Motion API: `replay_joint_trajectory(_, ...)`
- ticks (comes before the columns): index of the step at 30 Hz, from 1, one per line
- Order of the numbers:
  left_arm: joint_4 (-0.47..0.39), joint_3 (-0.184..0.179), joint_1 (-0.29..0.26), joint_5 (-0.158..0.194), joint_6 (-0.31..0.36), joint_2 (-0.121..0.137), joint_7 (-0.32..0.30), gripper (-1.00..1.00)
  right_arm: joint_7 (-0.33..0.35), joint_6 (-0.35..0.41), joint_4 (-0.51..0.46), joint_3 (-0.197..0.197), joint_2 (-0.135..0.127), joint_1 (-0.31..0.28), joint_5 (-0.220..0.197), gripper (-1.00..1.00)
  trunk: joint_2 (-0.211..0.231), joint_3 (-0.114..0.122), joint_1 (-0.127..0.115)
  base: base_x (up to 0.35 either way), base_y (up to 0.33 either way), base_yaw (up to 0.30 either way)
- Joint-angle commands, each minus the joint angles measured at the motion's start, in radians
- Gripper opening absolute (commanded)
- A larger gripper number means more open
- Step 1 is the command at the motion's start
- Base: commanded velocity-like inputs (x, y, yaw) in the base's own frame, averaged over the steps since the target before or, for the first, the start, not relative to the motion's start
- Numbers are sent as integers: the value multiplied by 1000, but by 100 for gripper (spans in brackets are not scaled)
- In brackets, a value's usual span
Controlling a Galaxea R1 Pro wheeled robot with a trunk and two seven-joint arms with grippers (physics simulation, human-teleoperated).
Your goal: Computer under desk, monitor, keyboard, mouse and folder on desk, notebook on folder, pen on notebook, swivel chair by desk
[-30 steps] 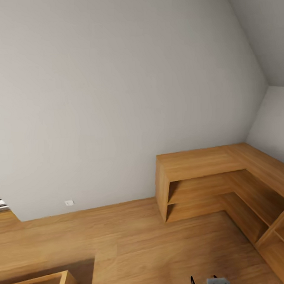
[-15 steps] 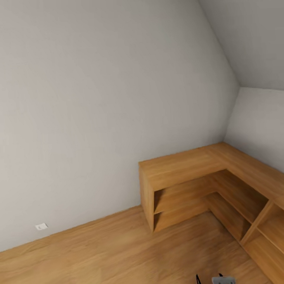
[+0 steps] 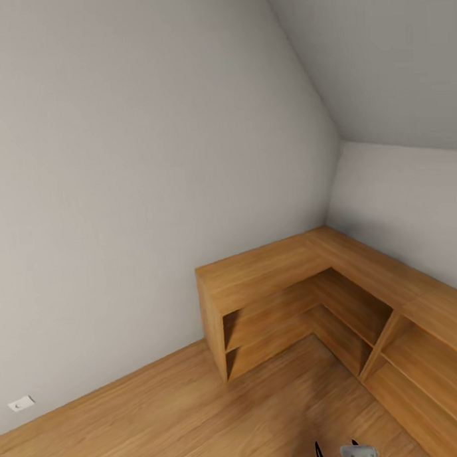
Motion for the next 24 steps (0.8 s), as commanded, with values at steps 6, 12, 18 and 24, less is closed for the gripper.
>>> replay_joint_trajectory(6, -2, -9, 0, 9, -3, 1, 7, 100, -6, -1, -1, 8, 0, -1, -5, 100, -2, 0, 1, 3, 0, -275)
replay_joint_trajectory(12, -2, -8, 0, 10, -4, 1, 7, 100, -6, -1, -1, 7, 0, -1, -5, 100, -2, 3, 1, 1, 0, -273)
replay_joint_trajectory(18, -2, -8, 0, 11, -4, 1, 7, 100, -6, -1, -1, 7, 0, -1, -5, 100, -2, 5, 1, 2, 50, -278)
replay_joint_trajectory(24, -2, -7, 0, 11, -4, 1, 7, 100, -6, -1, -1, 7, 0, -1, -5, 100, -2, 7, 1, 137, 198, -281)
